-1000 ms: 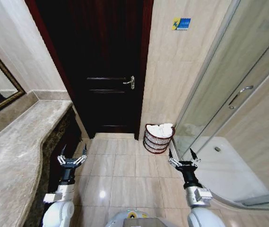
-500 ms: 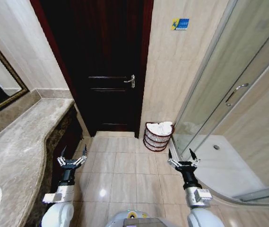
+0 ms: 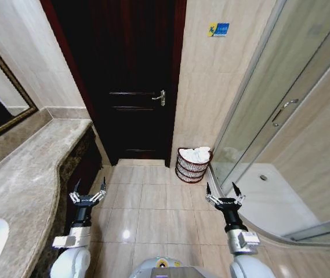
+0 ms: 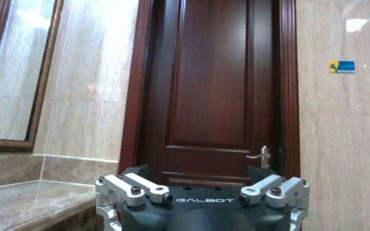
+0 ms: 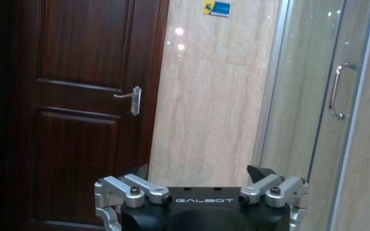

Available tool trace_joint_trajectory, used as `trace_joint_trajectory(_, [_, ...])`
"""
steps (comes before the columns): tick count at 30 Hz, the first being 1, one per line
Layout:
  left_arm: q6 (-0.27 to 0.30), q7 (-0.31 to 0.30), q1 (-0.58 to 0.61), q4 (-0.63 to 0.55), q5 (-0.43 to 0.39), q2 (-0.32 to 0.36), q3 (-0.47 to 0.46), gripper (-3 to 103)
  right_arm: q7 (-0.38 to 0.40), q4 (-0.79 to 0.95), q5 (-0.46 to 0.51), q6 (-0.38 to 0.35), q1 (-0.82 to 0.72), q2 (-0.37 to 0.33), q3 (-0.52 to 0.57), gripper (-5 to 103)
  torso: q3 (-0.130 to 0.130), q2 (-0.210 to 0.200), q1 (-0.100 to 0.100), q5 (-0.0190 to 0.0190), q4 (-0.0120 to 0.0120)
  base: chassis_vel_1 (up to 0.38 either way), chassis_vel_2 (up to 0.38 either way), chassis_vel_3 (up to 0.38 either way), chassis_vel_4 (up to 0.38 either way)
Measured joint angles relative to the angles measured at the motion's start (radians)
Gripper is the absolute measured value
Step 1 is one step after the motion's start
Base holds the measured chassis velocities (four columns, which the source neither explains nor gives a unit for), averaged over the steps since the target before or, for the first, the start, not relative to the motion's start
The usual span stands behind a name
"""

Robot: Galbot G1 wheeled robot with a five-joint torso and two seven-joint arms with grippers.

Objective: Discard the used towel into the hamper.

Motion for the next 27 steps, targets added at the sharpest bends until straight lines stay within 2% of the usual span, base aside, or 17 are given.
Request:
trace_joint_trajectory(3, [0.018, -0.018, 0.006, -0.011, -0.004, 0.005, 0.005, 100, -0.001, -0.004, 0.005, 0.014, 0.003, 0.002, 0.002, 100, 0.0, 0.0, 0.0, 0.0, 0.0002, 0.01, -0.012, -0.015, 0.02])
trace_joint_trajectory(6, [0.117, -0.067, 0.035, -0.065, -0.005, 0.027, 0.022, 100, -0.012, 0.015, 0.025, 0.01, 0.012, 0.001, 0.016, 100, 0.0, 0.0, 0.0, 0.0001, 0.0002, 0.0, 0.0, 0.0, 0.0])
trace_joint_trajectory(7, [0.117, -0.067, 0.035, -0.065, -0.005, 0.027, 0.022, 100, -0.012, 0.015, 0.025, 0.01, 0.012, 0.001, 0.016, 100, 0.0, 0.0, 0.0, 0.0001, 0.0002, 0.0, 0.0, 0.0, 0.0])
trace_joint_trajectory(8, [0.151, -0.082, 0.039, -0.084, -0.002, 0.035, 0.025, 100, -0.018, 0.024, 0.032, 0.001, 0.022, -0.002, 0.024, 100, 0.0, 0.0, 0.0, 0.0, 0.0001, 0.0, 0.0, 0.0, 0.0])
trace_joint_trajectory(10, [0.226, -0.112, 0.048, -0.131, 0.004, 0.057, 0.025, 100, -0.034, 0.045, 0.056, -0.034, 0.052, -0.01, 0.053, 100, 0.0, 0.0, 0.0, 0.0001, 0.0, 0.0, 0.0, 0.0, 0.0])
trace_joint_trajectory(11, [0.226, -0.112, 0.048, -0.131, 0.004, 0.057, 0.025, 100, -0.034, 0.045, 0.056, -0.034, 0.052, -0.01, 0.053, 100, 0.0, 0.0, 0.0, 0.0001, 0.0, 0.0, 0.0, 0.0, 0.0])
trace_joint_trajectory(13, [0.305, -0.137, 0.06, -0.187, -0.003, 0.084, 0.023, 100, -0.06, 0.069, 0.108, -0.101, 0.092, -0.029, 0.091, 100, 0.0, 0.0, 0.0, 0.0001, 0.0001, 0.0, 0.0, 0.0, 0.0])
trace_joint_trajectory(15, [0.332, -0.14, 0.064, -0.221, -0.015, 0.1, 0.02, 100, -0.078, 0.093, 0.154, -0.16, 0.111, -0.049, 0.116, 100, 0.0, 0.0, 0.0, 0.0004, 0.0003, 0.0, 0.0, 0.0, 0.0])
trace_joint_trajectory(16, [0.332, -0.14, 0.064, -0.221, -0.015, 0.1, 0.02, 100, -0.078, 0.093, 0.154, -0.16, 0.111, -0.049, 0.116, 100, 0.0, 0.0, 0.0, 0.0004, 0.0003, 0.0, 0.0, 0.0, 0.0])
trace_joint_trajectory(19, [0.388, -0.15, 0.062, -0.265, -0.032, 0.103, 0.022, 100, -0.123, 0.129, 0.204, -0.219, 0.111, -0.068, 0.142, 100, 0.0, 0.0, 0.0, 0.0002, 0.0, 0.0, 0.0, 0.0, 0.0])
trace_joint_trajectory(22, [0.415, -0.159, 0.064, -0.282, -0.026, 0.097, 0.025, 100, -0.122, 0.142, 0.217, -0.243, 0.108, -0.07, 0.133, 100, 0.0, 0.0, 0.0, 0.0002, 0.0001, 0.0, 0.0, 0.0, 0.0])
trace_joint_trajectory(27, [0.4, -0.164, 0.062, -0.274, 0.026, 0.085, 0.023, 100, -0.121, 0.147, 0.213, -0.252, 0.096, -0.06, 0.125, 100, 0.0, 0.0, 0.0, 0.0001, 0.0001, 0.0, 0.0, 0.0, 0.0])
